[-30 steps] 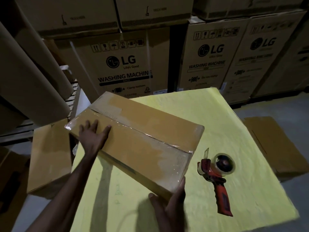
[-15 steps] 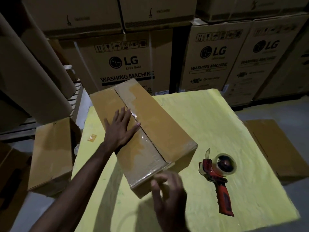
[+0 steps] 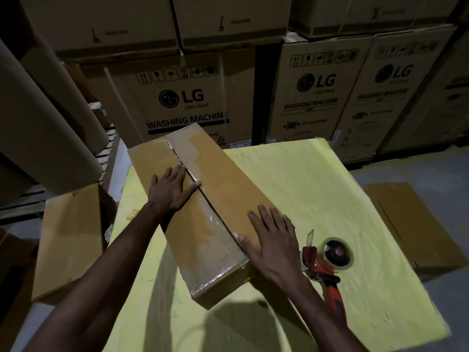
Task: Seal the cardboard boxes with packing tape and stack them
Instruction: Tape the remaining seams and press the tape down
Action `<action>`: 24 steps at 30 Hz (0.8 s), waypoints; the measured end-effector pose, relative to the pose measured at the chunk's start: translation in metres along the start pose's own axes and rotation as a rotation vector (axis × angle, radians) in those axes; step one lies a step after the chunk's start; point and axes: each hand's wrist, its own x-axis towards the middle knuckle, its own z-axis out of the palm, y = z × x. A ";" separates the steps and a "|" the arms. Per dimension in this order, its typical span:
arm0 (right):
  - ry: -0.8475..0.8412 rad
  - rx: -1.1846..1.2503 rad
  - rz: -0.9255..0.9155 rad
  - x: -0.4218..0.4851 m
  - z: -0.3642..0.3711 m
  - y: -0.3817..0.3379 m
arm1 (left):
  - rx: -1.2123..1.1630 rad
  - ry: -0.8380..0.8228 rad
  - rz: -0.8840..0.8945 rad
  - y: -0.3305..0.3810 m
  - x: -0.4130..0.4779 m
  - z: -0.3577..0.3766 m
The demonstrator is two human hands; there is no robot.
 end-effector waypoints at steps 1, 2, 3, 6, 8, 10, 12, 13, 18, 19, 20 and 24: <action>0.001 0.008 -0.003 0.000 0.000 0.000 | -0.004 -0.006 -0.022 -0.001 0.005 0.000; -0.003 0.013 -0.007 -0.002 0.000 0.000 | -0.009 -0.013 -0.042 -0.002 0.011 0.000; -0.009 0.011 -0.010 -0.002 0.001 0.000 | -0.019 -0.019 -0.063 -0.003 0.016 -0.001; -0.009 0.003 -0.008 -0.002 0.002 0.001 | -0.085 -0.036 -0.137 -0.009 0.035 -0.001; -0.005 0.001 0.003 0.001 0.002 0.000 | -0.122 -0.044 -0.177 -0.010 0.045 0.001; 0.007 0.016 0.015 0.002 0.003 0.000 | -0.133 -0.050 -0.179 -0.007 0.047 0.004; 0.028 0.039 0.031 0.003 0.004 0.000 | -0.119 -0.050 -0.120 0.000 0.039 0.008; 0.040 0.045 0.037 0.003 0.004 0.000 | -0.109 -0.052 -0.075 0.006 0.030 0.010; 0.067 0.022 0.061 0.007 0.007 0.001 | -0.058 -0.083 0.098 0.056 -0.041 0.023; 0.072 0.020 0.062 0.007 0.008 0.000 | -0.059 -0.093 0.124 0.068 -0.058 0.024; 0.079 0.017 0.061 0.005 0.009 0.000 | -0.068 -0.098 0.153 0.080 -0.075 0.026; 0.091 0.022 0.056 0.000 0.013 0.001 | -0.139 -0.094 0.252 0.114 -0.138 0.031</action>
